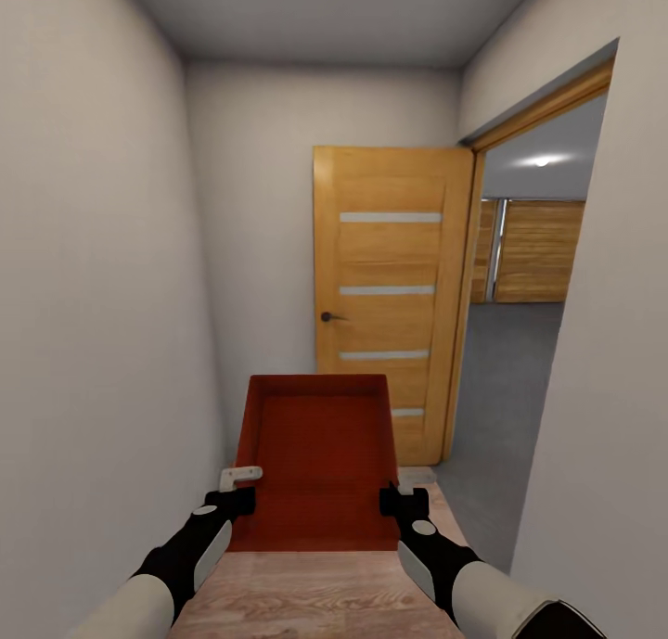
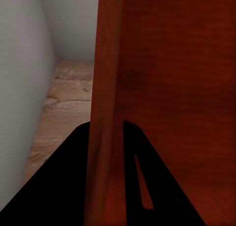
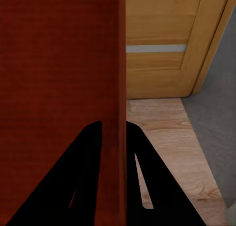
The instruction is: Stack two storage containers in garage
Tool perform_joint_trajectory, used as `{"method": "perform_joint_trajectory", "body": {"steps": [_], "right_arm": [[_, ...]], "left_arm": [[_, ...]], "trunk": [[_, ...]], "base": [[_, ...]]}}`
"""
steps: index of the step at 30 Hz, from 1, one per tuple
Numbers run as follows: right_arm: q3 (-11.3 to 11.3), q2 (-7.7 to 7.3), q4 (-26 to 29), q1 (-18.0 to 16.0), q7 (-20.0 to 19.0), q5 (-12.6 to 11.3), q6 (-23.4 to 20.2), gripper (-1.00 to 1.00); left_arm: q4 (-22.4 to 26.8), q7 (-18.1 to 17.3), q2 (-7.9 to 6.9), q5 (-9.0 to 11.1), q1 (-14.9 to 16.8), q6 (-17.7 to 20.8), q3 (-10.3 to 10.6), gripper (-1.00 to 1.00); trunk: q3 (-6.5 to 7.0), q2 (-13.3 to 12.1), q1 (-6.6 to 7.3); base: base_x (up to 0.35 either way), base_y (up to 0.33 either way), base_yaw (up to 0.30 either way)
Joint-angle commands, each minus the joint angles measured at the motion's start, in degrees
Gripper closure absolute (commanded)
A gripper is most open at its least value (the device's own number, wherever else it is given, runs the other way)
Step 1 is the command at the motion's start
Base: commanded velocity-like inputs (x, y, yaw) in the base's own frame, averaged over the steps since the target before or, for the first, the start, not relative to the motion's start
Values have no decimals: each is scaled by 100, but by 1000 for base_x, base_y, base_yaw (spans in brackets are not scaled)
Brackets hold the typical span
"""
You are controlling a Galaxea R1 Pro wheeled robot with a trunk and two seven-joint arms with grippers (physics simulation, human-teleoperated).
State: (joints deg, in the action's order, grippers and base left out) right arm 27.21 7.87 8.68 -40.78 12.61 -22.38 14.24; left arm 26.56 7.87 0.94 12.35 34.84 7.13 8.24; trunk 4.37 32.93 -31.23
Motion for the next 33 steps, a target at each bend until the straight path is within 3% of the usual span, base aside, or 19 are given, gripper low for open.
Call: {"method": "perform_joint_trajectory", "body": {"steps": [1, 12, 33], "right_arm": [[32, -66, -367, 0, 3, -70, 26, 100], [24, -66, -367, 0, 0, -74, 30, 100], [22, -73, -367, 0, -5, -83, 26, 100]], "left_arm": [[25, 83, -15, -22, 6, 34, -111, 100], [25, 83, -15, -22, 6, 34, -105, 100], [25, 83, -7, -22, 6, 34, -106, 100]], "trunk": [[-1, 3, -5], [-1, 3, -5], [-1, 3, -5]], "base": [[321, 0, 0], [316, 78, -197], [233, 275, -292]]}}
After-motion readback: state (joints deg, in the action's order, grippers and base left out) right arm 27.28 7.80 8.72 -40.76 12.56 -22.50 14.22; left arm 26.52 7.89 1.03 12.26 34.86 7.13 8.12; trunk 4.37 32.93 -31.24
